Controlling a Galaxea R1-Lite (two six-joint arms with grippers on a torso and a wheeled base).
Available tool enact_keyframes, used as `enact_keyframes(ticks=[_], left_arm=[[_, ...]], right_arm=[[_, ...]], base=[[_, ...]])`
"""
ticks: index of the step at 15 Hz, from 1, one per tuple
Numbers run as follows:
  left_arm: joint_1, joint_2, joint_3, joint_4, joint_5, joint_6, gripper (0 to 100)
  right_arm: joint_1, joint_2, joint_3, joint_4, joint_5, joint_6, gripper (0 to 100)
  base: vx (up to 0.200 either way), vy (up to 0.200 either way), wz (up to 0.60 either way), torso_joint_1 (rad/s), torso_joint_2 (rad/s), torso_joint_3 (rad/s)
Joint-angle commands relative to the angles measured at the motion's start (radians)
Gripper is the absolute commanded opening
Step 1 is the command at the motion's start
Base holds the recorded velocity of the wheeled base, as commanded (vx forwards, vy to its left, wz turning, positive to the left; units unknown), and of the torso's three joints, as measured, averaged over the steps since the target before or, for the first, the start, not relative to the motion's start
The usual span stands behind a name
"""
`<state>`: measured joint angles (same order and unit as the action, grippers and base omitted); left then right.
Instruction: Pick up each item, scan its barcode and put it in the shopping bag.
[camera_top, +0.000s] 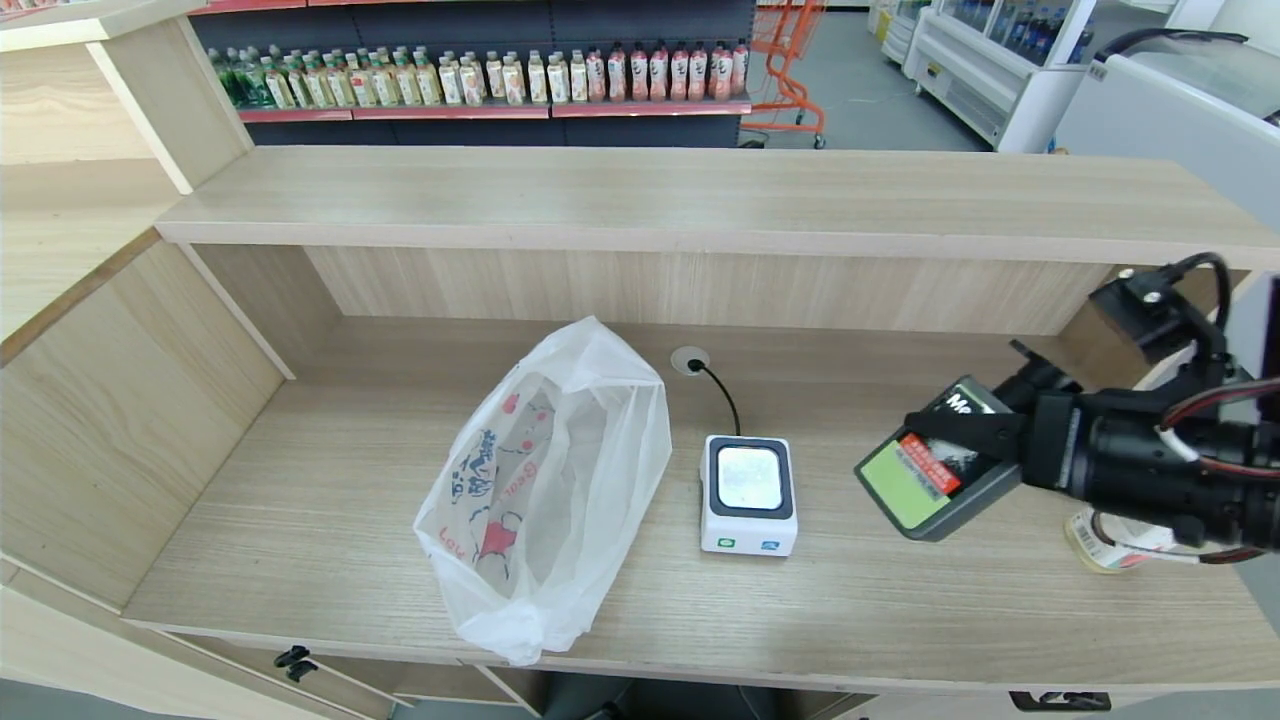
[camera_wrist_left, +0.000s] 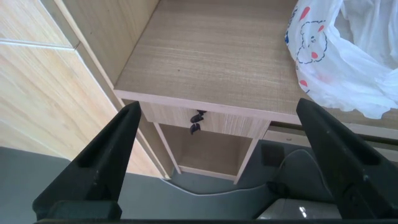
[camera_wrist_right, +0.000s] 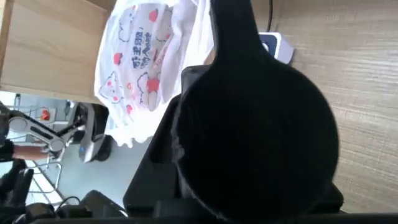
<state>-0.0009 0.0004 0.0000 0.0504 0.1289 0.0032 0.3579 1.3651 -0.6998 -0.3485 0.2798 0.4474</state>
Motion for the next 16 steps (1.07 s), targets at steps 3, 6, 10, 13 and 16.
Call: enact_keyframes(ticks=[3,6,10,13,16], left_arm=[[-0.001,0.0,0.0,0.0,0.0,0.0,100],[0.001,0.0,0.0,0.0,0.0,0.0,100],[0.001,0.0,0.0,0.0,0.001,0.0,100],[0.001,0.0,0.0,0.0,0.001,0.0,100],[-0.001,0.0,0.0,0.0,0.0,0.0,100]], right_arm=[[0.038,0.293,-0.02,-0.107,-0.013,-0.174,0],[0.082,0.404,-0.116,-0.161,-0.007,-0.184,0],[0.101,0.511,-0.233,-0.161,-0.01,-0.184,0],[0.119,0.56,-0.251,-0.17,-0.01,-0.184,0],[0.125,0.591,-0.259,-0.224,-0.011,-0.181,0]], base=[[0.0,0.0,0.0,0.0,0.0,0.0],[0.0,0.0,0.0,0.0,0.0,0.0],[0.0,0.0,0.0,0.0,0.0,0.0],[0.0,0.0,0.0,0.0,0.0,0.0],[0.0,0.0,0.0,0.0,0.0,0.0]])
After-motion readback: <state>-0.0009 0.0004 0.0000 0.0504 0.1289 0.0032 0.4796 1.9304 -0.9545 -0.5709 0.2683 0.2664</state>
